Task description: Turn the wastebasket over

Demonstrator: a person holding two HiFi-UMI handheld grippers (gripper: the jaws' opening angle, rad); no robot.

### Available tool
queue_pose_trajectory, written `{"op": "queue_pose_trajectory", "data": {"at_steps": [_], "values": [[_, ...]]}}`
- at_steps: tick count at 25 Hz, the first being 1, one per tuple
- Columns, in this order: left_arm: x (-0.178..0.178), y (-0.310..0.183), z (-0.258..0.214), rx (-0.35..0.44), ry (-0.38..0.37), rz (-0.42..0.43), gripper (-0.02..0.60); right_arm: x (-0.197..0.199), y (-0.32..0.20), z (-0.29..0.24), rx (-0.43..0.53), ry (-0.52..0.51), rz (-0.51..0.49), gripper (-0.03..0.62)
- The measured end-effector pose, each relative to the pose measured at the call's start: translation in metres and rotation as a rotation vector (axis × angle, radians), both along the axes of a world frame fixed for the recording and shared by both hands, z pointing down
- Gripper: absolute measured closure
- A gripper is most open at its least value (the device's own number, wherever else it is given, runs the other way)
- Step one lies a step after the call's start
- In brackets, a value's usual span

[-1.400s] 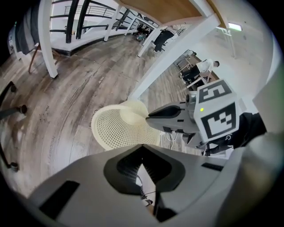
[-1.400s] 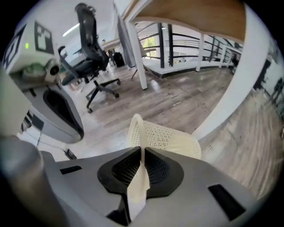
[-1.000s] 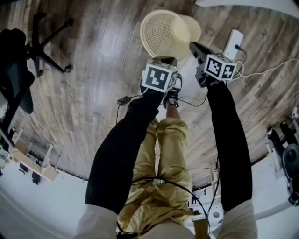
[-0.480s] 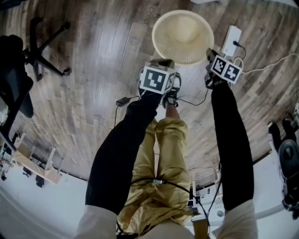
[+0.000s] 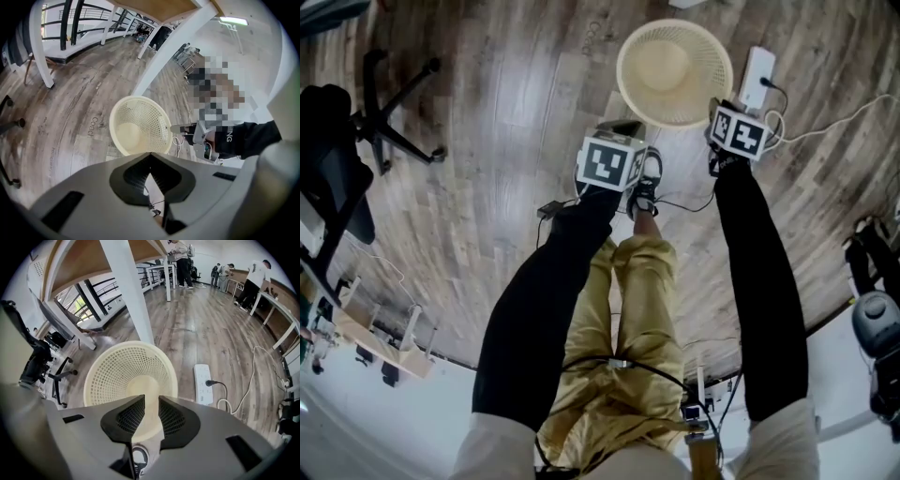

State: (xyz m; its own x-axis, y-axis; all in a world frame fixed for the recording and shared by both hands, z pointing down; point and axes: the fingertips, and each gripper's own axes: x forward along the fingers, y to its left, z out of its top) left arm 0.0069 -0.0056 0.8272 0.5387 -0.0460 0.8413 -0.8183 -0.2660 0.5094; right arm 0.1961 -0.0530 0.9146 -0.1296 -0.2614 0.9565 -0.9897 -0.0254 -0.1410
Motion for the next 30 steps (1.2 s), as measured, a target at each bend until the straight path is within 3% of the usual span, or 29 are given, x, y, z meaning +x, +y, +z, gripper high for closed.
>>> {"op": "queue_pose_trajectory", "data": {"at_steps": [6, 8, 13, 22, 26, 30], "values": [[0.008, -0.006, -0.041, 0.031, -0.002, -0.01, 0.58, -0.013, -0.008, -0.074, 0.117, 0.026, -0.1, 0.513], [0.013, -0.012, -0.07, 0.064, 0.0, -0.033, 0.58, -0.021, -0.011, -0.115, 0.178, 0.03, -0.148, 0.549], [0.036, -0.053, -0.178, 0.293, 0.053, -0.078, 0.58, -0.037, -0.03, -0.241, 0.374, 0.022, -0.196, 0.572], [0.068, -0.105, -0.406, 0.619, 0.12, -0.031, 0.58, -0.049, -0.048, -0.507, 0.747, -0.094, -0.155, 0.574], [0.083, -0.117, -0.539, 0.79, 0.227, -0.081, 0.58, -0.053, -0.045, -0.639, 0.925, -0.064, -0.187, 0.573], [0.082, -0.096, -0.663, 0.955, 0.327, -0.1, 0.58, -0.064, -0.021, -0.753, 1.098, -0.031, -0.212, 0.572]]}}
